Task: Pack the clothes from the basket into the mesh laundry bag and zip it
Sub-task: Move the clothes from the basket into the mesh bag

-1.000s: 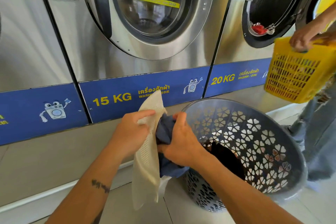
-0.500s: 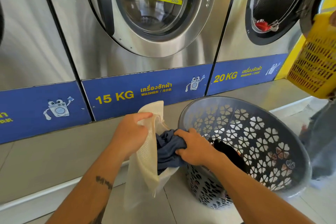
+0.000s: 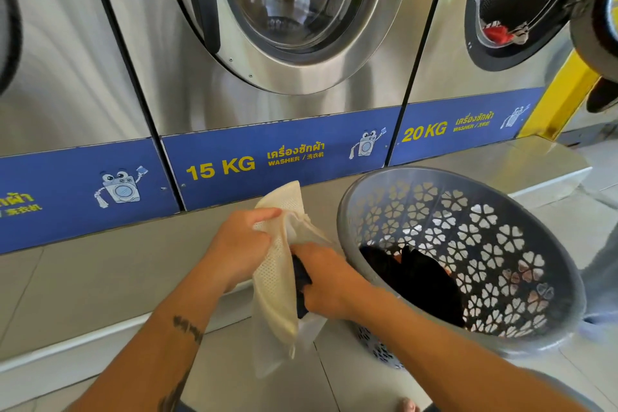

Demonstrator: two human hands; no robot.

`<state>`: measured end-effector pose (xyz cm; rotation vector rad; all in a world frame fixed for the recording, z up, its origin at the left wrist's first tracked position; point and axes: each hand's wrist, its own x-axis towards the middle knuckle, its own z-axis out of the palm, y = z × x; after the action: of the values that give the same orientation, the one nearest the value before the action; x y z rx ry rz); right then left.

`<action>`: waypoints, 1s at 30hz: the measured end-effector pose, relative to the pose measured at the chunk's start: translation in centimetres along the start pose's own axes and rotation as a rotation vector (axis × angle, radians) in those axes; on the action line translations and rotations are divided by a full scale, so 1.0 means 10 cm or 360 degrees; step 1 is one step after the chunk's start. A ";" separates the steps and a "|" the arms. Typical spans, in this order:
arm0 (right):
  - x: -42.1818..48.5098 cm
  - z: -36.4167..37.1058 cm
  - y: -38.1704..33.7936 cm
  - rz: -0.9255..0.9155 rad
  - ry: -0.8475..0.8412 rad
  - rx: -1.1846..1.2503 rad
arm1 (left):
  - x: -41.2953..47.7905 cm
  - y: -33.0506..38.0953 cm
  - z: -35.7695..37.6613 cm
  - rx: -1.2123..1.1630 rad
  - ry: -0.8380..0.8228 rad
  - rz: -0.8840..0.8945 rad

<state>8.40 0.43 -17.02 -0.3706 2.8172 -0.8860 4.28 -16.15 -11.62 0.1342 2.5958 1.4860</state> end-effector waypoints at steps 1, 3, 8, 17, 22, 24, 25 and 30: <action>0.03 0.11 0.07 -0.0026 -0.0059 -0.0116 | -0.01 -0.04 -0.01 0.0010 -0.0006 -0.0026; 0.09 0.28 0.20 -0.0039 -0.0202 -0.0437 | -0.01 -0.13 -0.04 0.0011 -0.0018 -0.0092; 0.13 0.50 0.32 0.0079 -0.0500 -0.0698 | 0.00 -0.36 -0.14 0.0031 -0.0049 -0.0182; 0.17 0.52 0.28 0.0516 -0.0782 -0.1117 | -0.14 -0.75 -0.13 0.1056 -0.0286 -0.0024; 0.07 0.54 0.42 0.0470 -0.0958 -0.1367 | -0.13 -0.86 -0.10 0.1234 -0.0384 -0.0027; 0.05 0.55 0.43 0.0404 -0.0890 -0.1434 | -0.11 -0.85 -0.07 0.1215 -0.0384 -0.0029; 0.05 0.54 0.42 0.0368 -0.0822 -0.1447 | -0.11 -0.84 -0.05 0.1169 -0.0390 -0.0043; 0.03 0.48 0.33 0.0211 -0.0556 -0.1448 | -0.05 -0.88 0.02 0.0909 -0.0353 -0.0084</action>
<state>8.62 0.42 -22.86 -0.3787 2.6760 0.4947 4.80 -20.54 -19.25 0.2702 2.7251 0.6323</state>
